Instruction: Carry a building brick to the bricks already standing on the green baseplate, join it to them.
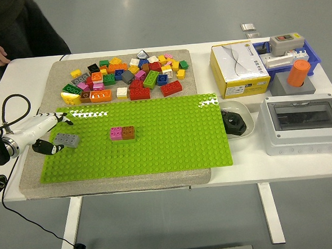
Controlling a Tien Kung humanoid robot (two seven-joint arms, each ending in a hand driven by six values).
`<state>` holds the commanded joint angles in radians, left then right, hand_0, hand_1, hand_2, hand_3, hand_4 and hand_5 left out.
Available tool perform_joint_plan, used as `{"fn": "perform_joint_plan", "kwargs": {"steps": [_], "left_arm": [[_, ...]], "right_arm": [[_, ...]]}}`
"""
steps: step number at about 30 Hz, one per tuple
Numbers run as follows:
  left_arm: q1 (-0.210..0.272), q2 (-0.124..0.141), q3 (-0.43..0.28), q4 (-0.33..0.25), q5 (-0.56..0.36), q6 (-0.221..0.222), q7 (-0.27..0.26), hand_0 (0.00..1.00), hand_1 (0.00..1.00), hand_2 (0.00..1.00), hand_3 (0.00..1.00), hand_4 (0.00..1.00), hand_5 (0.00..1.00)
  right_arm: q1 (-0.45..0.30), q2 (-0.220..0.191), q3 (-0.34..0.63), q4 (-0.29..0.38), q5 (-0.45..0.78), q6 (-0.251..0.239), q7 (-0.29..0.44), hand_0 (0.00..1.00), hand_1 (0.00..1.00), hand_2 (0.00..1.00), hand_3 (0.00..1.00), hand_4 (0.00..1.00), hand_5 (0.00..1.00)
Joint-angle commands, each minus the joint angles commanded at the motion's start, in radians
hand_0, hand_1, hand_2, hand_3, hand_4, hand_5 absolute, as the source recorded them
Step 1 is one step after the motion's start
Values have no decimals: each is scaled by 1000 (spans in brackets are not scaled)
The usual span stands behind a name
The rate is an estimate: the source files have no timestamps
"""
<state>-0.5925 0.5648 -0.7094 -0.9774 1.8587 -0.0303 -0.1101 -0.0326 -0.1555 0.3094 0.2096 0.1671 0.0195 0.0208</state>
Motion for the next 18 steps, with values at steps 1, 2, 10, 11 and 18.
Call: {"fn": "perform_joint_plan", "kwargs": {"steps": [1,2,10,11,18], "left_arm": [[0,-1,0,1,-1,0,0,998,998,998,700,680,2],[0,-1,1,3,-2,0,0,998,998,998,700,680,2],[8,-14,-1,25,-10,0,-2,998,998,998,663,642,2],[8,-16,-1,26,-12,0,-3,998,998,998,663,642,2],[12,-25,-3,38,-24,6,-10,998,998,998,536,528,2]], "right_arm": [[0,0,1,0,-1,0,0,657,652,773,847,811,998],[0,0,2,0,-1,0,0,657,652,773,847,811,998],[1,1,15,3,-14,-3,1,658,652,773,847,812,998],[1,1,15,3,-14,-3,1,658,652,773,847,812,998],[2,0,21,4,-21,-4,1,657,651,773,846,811,998]]}}
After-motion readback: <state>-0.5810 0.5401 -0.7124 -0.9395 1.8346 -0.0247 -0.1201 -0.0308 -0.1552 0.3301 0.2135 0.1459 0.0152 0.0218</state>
